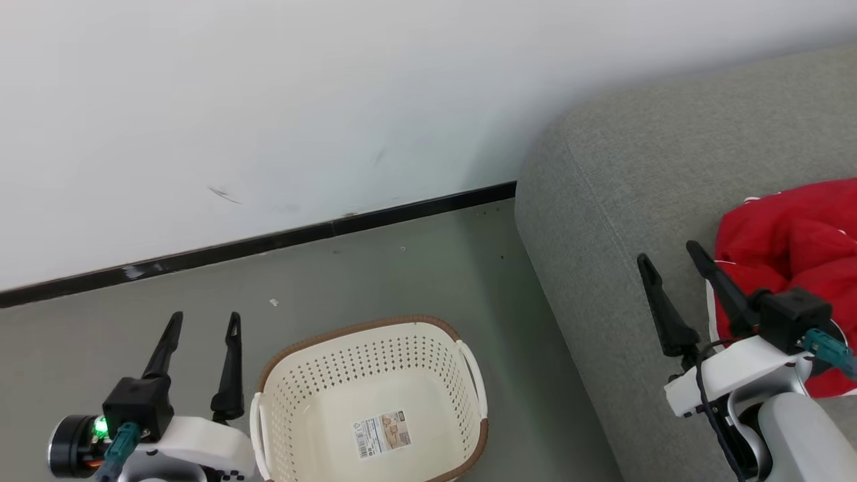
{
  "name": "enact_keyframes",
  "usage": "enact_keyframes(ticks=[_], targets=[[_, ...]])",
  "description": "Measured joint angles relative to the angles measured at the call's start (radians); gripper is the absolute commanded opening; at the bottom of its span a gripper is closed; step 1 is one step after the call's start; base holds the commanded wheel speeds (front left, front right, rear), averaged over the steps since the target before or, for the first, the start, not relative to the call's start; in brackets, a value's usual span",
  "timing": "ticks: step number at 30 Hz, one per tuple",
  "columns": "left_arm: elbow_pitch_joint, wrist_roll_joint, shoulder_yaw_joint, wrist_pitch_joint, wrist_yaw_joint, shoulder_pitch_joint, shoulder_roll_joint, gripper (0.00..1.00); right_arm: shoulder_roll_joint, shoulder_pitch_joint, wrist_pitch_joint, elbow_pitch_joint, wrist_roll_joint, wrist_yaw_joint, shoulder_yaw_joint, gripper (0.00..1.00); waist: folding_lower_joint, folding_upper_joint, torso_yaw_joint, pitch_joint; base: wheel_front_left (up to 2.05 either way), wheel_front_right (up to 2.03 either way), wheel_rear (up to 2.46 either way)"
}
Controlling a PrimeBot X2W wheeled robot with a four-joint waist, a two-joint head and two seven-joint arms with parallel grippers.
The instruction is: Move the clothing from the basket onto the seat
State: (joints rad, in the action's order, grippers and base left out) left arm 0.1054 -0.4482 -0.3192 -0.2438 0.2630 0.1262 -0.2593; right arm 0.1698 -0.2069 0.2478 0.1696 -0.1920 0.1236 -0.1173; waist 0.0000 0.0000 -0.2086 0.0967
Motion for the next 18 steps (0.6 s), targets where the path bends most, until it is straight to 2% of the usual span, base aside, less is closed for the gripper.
enact_keyframes(ticks=[7,18], targets=[[0.013,-0.005,0.052,-0.004,0.025,-0.049,-0.019,1.00,-0.038,0.039,0.000,-0.028,0.061,0.000,0.035,1.00,0.0000,0.0000,0.046,-0.026,0.00,0.00,0.00],[0.038,-0.020,0.085,-0.004,0.025,-0.105,-0.031,1.00,-0.096,0.155,0.000,-0.061,0.125,0.000,0.078,1.00,0.0000,0.0000,0.101,-0.075,0.00,0.00,0.00]])
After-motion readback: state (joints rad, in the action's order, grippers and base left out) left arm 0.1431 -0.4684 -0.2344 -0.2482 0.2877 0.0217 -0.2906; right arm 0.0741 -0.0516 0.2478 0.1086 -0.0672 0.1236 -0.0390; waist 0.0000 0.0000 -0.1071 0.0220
